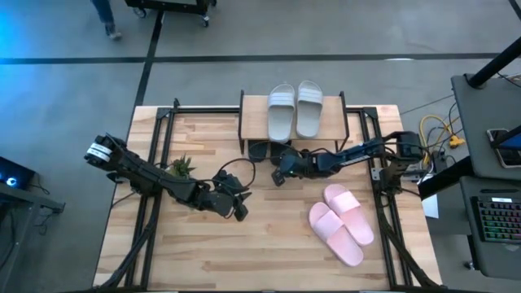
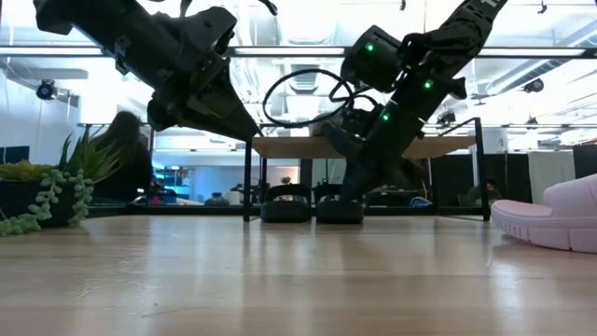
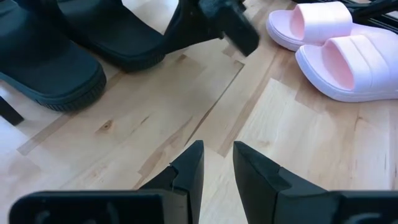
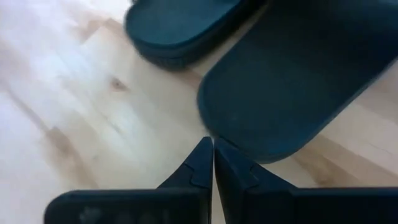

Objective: Pick and place slides into the shelf
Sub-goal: Adjust the black right slipper under the shelf, then move the pink right slipper to the top right of the table

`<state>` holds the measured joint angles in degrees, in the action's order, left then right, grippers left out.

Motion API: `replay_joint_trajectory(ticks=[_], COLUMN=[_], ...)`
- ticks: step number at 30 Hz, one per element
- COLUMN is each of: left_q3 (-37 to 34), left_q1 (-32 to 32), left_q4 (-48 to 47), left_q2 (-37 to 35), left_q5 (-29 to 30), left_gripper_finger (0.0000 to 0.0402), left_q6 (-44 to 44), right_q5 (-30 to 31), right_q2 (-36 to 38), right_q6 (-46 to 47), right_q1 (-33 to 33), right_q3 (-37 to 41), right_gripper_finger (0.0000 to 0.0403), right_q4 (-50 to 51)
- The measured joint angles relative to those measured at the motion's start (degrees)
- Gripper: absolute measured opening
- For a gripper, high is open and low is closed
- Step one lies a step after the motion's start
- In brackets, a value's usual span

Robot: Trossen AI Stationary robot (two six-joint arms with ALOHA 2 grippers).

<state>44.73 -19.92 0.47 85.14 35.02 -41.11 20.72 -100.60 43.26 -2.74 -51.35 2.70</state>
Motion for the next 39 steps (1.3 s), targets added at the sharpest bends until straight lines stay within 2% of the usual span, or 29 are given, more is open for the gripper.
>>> replay_joint_trajectory(ticks=[3,6,9,14,19,23,26,28,32,39], left_q3=[0.00,0.00,0.00,0.00,-0.11,-0.11,-0.11,-0.11,-0.11,-0.13], left_q1=[0.00,0.00,0.00,0.25,0.48,0.46,0.46,0.46,0.46,0.46], left_q4=[0.08,0.20,0.27,0.16,-0.14,-0.12,-0.13,-0.21,-1.40,-4.23], left_q2=[0.00,0.00,0.00,0.00,0.00,0.00,0.00,0.00,0.00,0.02], left_q5=[-0.10,-0.19,-0.21,-0.27,-0.50,-2.33,-4.15,-4.56,-4.57,-4.56], left_gripper_finger=[0.0072,0.0072,0.0072,0.0072,0.0072,0.0072,0.0072,0.0072,0.0072,0.0072], left_q6=[0.01,0.01,0.01,0.01,2.63,5.91,5.90,5.91,6.00,5.58], right_q5=[-4.16,-5.67,-5.69,-4.34,-5.31,-12.99,-15.90,-16.03,-10.75,-9.98], right_q2=[2.52,6.26,11.31,19.76,25.35,27.62,28.30,28.21,26.95,23.37], right_q6=[0.19,1.03,5.49,18.12,23.10,25.15,28.05,27.11,19.88,10.47], right_q1=[1.47,4.70,8.45,15.36,22.89,28.75,33.40,36.58,41.85,43.19], right_q3=[0.04,0.04,0.02,0.00,0.01,0.02,0.02,0.02,0.02,1.96], right_gripper_finger=[0.0009,0.0009,0.0009,0.0009,0.0012,0.0038,0.0074,0.0102,0.0149,0.0186], right_q4=[0.60,5.52,16.31,38.22,50.05,55.25,57.81,58.37,60.80,64.30])
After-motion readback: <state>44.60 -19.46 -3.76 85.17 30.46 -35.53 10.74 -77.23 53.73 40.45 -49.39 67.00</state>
